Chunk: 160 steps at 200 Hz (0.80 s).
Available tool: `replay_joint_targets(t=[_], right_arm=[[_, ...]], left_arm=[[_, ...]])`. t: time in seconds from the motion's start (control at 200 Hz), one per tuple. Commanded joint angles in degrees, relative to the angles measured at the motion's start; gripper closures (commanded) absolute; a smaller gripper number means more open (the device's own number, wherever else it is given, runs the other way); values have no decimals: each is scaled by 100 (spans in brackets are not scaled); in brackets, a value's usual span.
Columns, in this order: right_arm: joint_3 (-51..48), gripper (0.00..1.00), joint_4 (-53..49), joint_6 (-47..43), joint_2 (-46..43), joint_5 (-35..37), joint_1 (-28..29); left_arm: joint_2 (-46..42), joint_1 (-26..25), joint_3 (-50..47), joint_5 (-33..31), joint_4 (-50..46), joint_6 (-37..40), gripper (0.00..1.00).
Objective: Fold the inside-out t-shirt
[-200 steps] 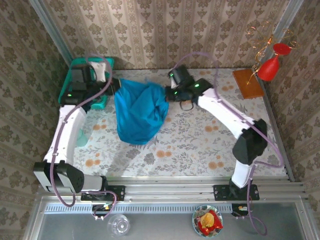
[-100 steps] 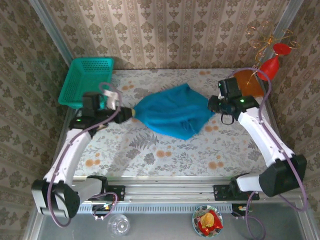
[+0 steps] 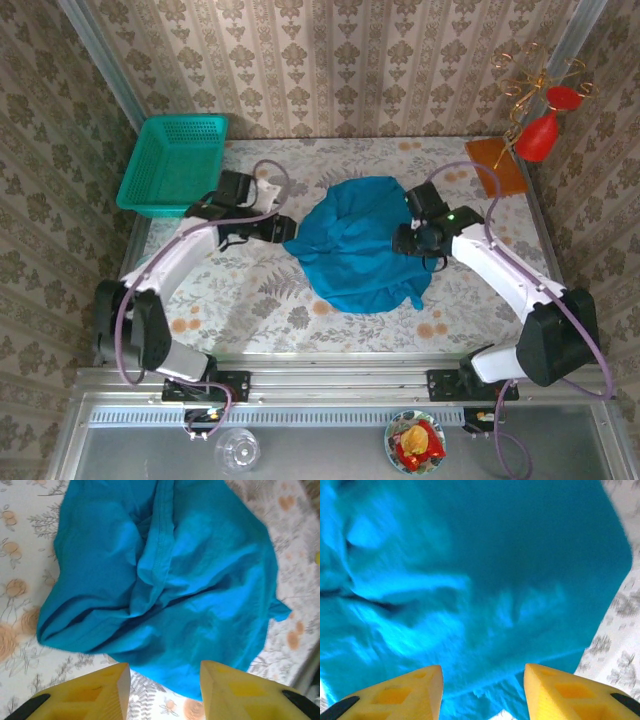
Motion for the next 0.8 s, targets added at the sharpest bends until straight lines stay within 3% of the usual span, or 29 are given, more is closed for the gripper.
replay_joint_targets(t=[0.0, 0.155, 0.24, 0.485, 0.565, 0.645, 0.7, 0.755, 0.795], right_arm=[[-510, 52, 23, 450, -136, 73, 146], [-1153, 51, 186, 760, -218, 187, 339], [-1367, 46, 319, 821, -148, 225, 395], [-1601, 44, 572, 847, 360, 171, 443], [-1613, 51, 583, 847, 401, 197, 441], [-1595, 68, 576, 834, 362, 268, 428], [-1562, 83, 568, 798, 319, 298, 402], [-1487, 97, 486, 761, 244, 390, 369], [-1412, 100, 426, 714, 151, 476, 333]], left_arm=[[644, -478, 608, -682, -386, 490, 58], [1774, -1040, 1485, -1440, -579, 803, 57], [2353, -1222, 1973, -1706, -744, 954, 55], [3534, -1327, 2950, -2017, -1208, 1198, 51], [3723, -1327, 3074, -2065, -1291, 1253, 50], [3847, -1310, 3112, -2120, -1319, 1292, 53], [3872, -1284, 3105, -2078, -1314, 1298, 62], [3810, -1229, 3035, -2095, -1268, 1248, 78], [3679, -1161, 2926, -2065, -1189, 1187, 87]])
